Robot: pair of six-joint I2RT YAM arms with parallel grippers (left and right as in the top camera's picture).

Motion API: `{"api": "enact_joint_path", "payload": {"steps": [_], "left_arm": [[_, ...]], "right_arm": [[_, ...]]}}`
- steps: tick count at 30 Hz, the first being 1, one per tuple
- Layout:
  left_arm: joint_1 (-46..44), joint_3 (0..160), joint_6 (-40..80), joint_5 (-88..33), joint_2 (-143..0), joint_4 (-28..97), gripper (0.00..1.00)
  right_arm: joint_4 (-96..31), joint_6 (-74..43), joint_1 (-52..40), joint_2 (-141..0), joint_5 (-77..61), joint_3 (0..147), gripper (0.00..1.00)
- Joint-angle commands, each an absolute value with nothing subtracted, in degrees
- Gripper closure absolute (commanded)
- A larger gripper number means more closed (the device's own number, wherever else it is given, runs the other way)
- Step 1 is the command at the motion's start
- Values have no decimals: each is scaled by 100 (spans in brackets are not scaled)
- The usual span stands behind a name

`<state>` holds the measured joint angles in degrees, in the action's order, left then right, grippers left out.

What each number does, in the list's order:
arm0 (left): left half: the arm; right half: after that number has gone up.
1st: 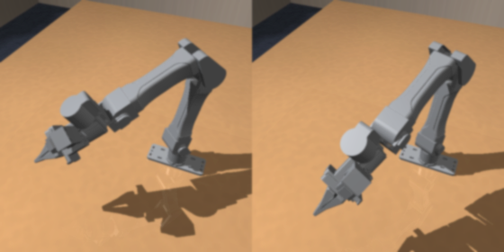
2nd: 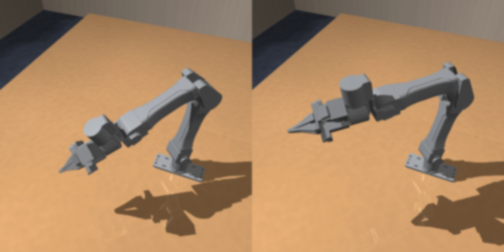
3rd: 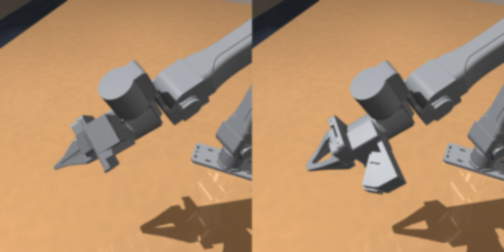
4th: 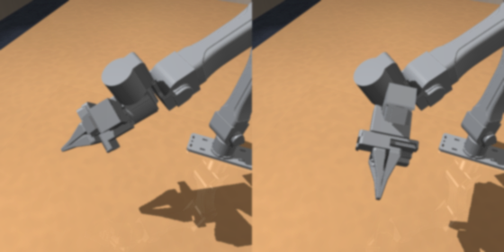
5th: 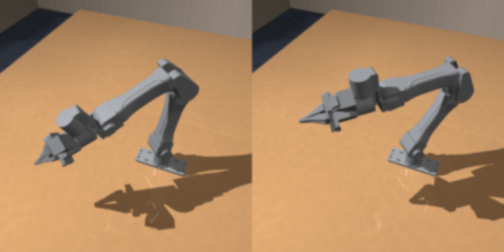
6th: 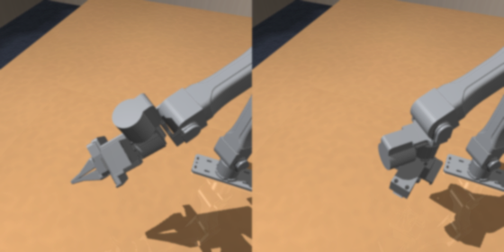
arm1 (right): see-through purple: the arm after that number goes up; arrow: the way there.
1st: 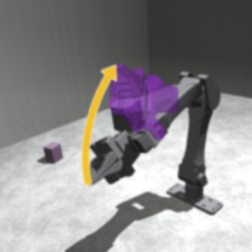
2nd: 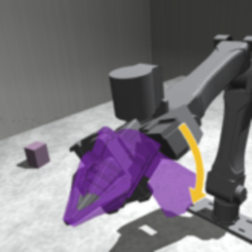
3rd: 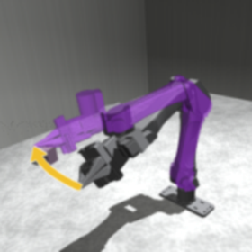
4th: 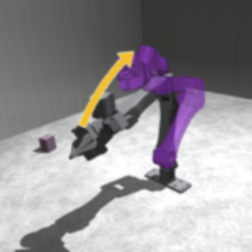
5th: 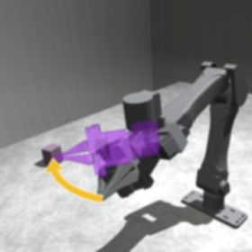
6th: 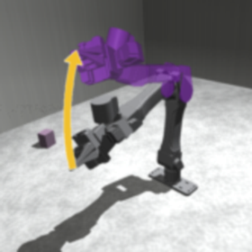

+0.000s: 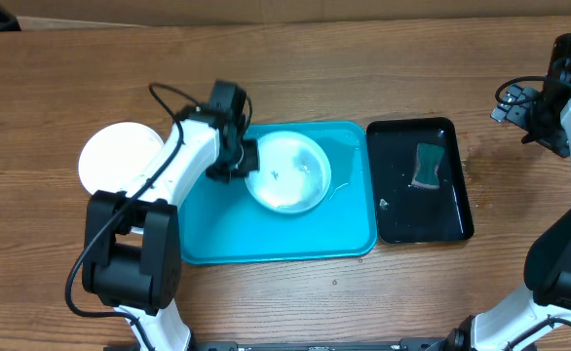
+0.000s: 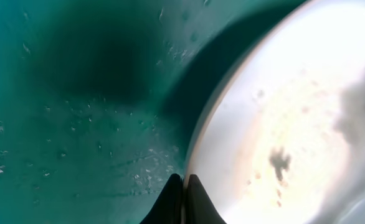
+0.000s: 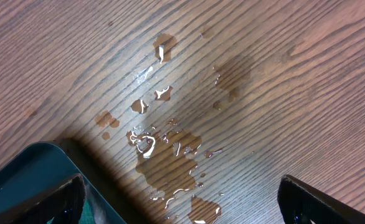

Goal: Clean dirty plates on tray and stack at the side
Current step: 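Lift the white plate by its rim with the left gripper, then tilt the white plate over the black tray with the left gripper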

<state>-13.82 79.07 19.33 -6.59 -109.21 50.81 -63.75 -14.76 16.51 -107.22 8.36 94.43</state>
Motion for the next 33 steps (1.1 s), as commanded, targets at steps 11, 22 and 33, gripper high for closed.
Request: {"api": "enact_joint_path", "payload": {"steps": [11, 22, 33], "left_arm": [[-1815, 10075, 1992, -663, -10932, 5367, 96], [-3647, 10075, 2099, 552, -10940, 4239, 96], [-5468, 10077, 1116, 4134, -10938, 3854, 96]], "right_arm": [[-6353, -1496, 1673, -10641, 875, 9456, 0], [-6353, -1496, 1673, -10641, 875, 9456, 0], [-6353, -1496, 1673, -10641, 875, 9456, 0]]}}
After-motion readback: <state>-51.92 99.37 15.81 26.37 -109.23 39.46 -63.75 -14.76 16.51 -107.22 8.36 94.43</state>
